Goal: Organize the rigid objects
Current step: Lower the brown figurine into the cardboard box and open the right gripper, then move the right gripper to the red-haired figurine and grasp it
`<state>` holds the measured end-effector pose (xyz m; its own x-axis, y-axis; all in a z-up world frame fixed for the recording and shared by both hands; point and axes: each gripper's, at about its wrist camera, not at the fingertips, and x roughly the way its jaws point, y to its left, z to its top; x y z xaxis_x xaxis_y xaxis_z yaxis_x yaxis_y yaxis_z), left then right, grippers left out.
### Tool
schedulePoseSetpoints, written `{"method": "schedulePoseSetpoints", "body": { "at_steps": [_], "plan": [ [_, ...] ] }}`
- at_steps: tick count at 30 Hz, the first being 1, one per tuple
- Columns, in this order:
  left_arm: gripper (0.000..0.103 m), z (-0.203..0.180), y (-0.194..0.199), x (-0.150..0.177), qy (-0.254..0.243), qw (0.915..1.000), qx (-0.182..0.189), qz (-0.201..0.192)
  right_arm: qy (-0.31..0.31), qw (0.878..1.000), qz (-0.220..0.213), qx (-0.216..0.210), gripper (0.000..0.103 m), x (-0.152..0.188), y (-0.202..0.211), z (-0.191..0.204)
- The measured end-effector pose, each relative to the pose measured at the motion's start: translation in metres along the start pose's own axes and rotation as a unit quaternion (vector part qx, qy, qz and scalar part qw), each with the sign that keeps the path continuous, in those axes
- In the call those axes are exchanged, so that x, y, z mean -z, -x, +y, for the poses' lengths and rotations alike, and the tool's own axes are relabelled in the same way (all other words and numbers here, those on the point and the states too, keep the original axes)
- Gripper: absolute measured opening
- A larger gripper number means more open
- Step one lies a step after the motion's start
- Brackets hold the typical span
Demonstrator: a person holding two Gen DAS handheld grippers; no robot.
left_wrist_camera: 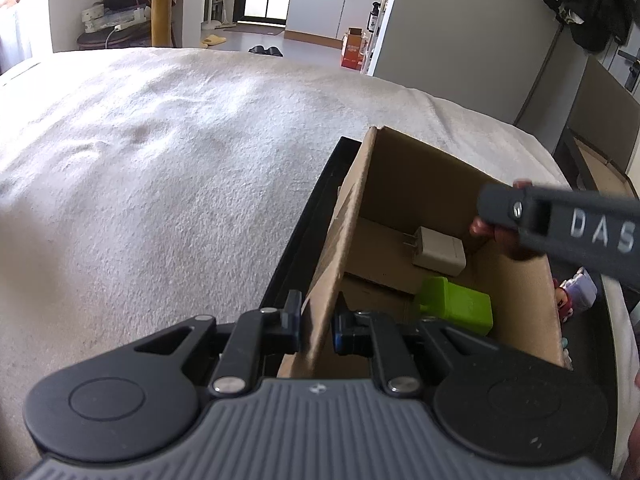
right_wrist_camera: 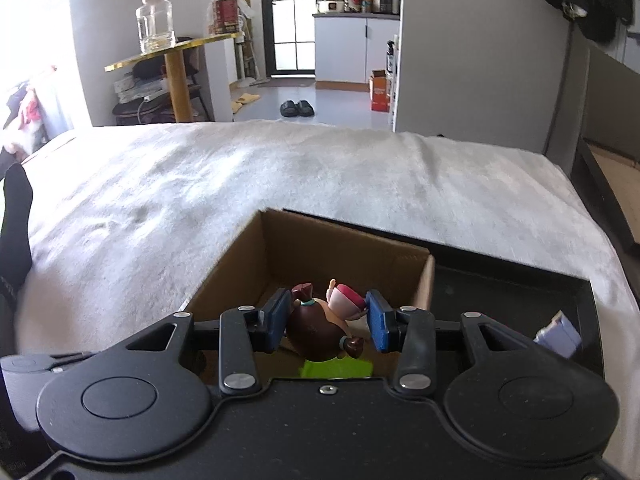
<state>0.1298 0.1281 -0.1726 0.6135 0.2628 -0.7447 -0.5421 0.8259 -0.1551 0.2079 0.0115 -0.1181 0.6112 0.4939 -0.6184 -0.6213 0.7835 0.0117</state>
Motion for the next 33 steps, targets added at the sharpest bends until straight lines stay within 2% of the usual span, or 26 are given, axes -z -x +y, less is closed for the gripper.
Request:
{"method": "schedulePoseSetpoints", "body": {
  "at_steps": [6, 10, 18, 23, 28, 33],
  "plan": [
    [0.014, -0.001, 0.0, 0.0, 0.001, 1.0, -0.002, 0.001, 0.016, 1.0, -0.011, -0.004, 0.044, -0.004, 0.005, 0.007],
    [0.014, -0.001, 0.002, -0.001, 0.001, 1.0, -0.004, -0.001, 0.0, 1.0, -0.007, 0.002, 0.054, -0.004, 0.009, -0.001],
    [0.014, -0.002, 0.004, -0.002, -0.001, 1.0, -0.007, -0.002, -0.033, 0.999, -0.006, 0.03, 0.064, 0.01, 0.031, -0.035],
    [0.018, -0.006, 0.008, -0.004, -0.011, 0.9998, -0.015, -0.001, -0.052, 0.998, 0.0, 0.046, 0.07, 0.021, 0.04, -0.055],
    [0.042, -0.008, 0.013, -0.003, -0.014, 0.9997, -0.022, 0.003, -0.067, 0.996, 0.003, 0.055, 0.074, 0.031, 0.046, -0.069],
    [0.053, -0.013, 0.02, -0.004, -0.025, 0.9994, -0.022, -0.006, -0.081, 0.995, 0.012, 0.057, 0.074, 0.04, 0.047, -0.079]
  ]
}}
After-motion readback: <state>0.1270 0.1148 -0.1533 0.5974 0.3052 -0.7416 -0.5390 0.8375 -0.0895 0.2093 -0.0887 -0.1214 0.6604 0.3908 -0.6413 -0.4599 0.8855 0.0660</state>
